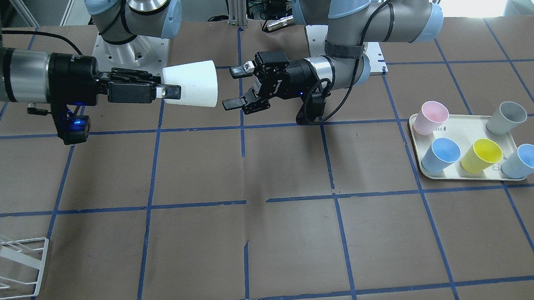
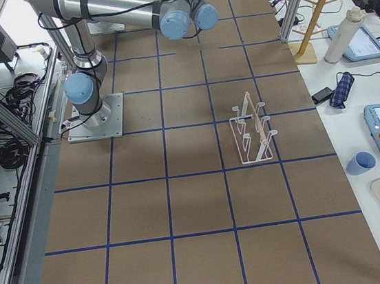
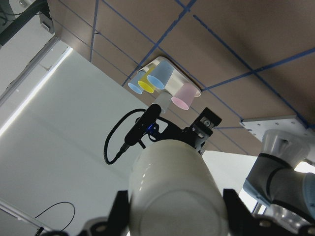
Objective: Transfer IKEA cup to right arm and place on rack
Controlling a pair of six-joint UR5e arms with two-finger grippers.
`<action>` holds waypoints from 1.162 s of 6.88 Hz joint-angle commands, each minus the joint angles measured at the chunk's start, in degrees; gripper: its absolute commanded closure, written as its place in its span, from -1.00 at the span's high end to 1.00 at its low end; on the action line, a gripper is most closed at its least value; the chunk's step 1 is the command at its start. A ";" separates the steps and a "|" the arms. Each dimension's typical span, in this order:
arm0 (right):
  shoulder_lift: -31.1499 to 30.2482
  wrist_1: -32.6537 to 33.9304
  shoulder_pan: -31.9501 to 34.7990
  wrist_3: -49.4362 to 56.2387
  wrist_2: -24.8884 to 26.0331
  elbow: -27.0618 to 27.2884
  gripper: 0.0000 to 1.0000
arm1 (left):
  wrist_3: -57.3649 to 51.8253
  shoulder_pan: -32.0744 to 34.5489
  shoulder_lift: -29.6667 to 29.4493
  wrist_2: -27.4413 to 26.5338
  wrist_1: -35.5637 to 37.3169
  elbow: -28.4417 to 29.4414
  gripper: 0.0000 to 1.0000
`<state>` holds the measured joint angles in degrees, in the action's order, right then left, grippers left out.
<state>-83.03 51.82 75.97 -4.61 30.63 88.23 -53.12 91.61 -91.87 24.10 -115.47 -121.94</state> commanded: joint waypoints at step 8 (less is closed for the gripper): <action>6.54 54.48 -3.63 17.76 60.66 -2.19 0.06 | 65.21 -7.85 -7.62 -51.43 37.40 11.53 1.00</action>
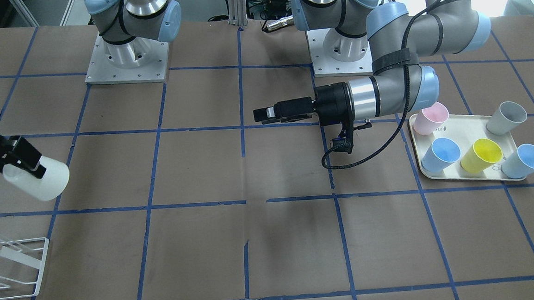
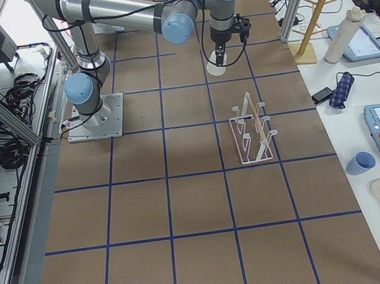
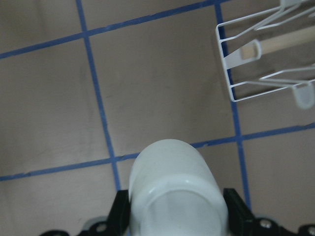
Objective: Transfer IKEA cup to right arm and place on rack
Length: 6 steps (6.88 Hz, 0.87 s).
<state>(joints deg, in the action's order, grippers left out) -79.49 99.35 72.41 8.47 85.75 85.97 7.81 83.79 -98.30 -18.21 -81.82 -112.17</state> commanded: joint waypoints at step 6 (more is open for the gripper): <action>5.93 12.89 -5.26 12.61 7.41 1.22 0.03 | 3.62 1.38 6.34 -54.74 2.46 15.04 1.00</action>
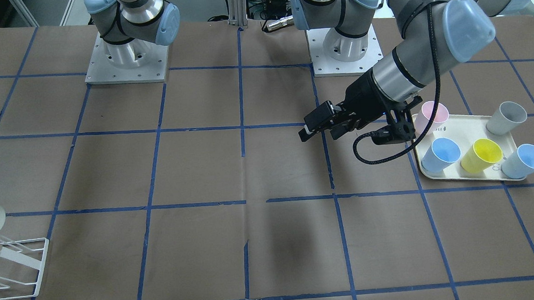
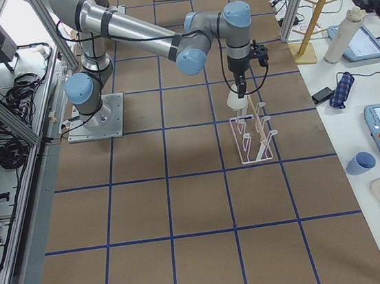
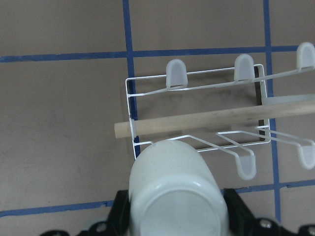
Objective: Transfer IKEA cup to right arm and place on rack
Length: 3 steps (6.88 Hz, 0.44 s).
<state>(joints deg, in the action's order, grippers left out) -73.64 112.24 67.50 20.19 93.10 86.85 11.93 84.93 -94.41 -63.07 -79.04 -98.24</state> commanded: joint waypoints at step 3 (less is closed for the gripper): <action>0.43 0.79 -2.02 2.75 -0.20 2.27 0.10 | -10.93 0.23 8.53 -23.22 -9.42 4.44 1.00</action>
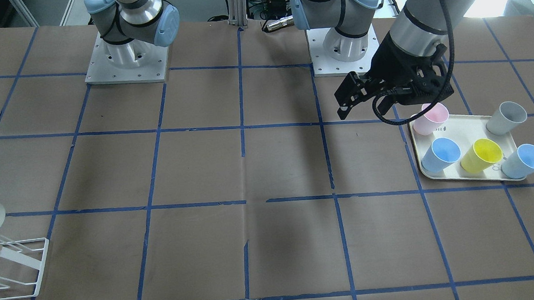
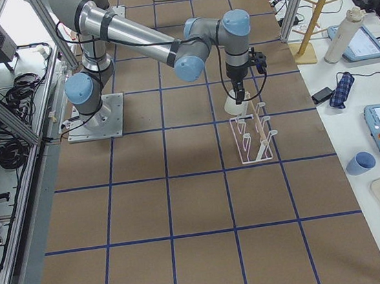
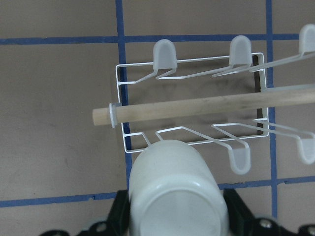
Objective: Transfer IKEA cup to right arm and place on rack
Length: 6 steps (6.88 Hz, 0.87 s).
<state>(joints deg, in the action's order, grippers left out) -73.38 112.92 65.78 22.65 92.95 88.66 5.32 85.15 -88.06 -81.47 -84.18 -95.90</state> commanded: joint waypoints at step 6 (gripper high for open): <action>-1.67 -2.77 1.10 -0.49 -0.49 -0.59 1.00 | -13.15 1.60 1.49 -8.00 -8.66 7.74 1.00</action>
<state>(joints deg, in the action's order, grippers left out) -74.18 111.97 66.15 22.47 92.69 88.33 -7.62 86.55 -86.25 -89.60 -94.66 -88.27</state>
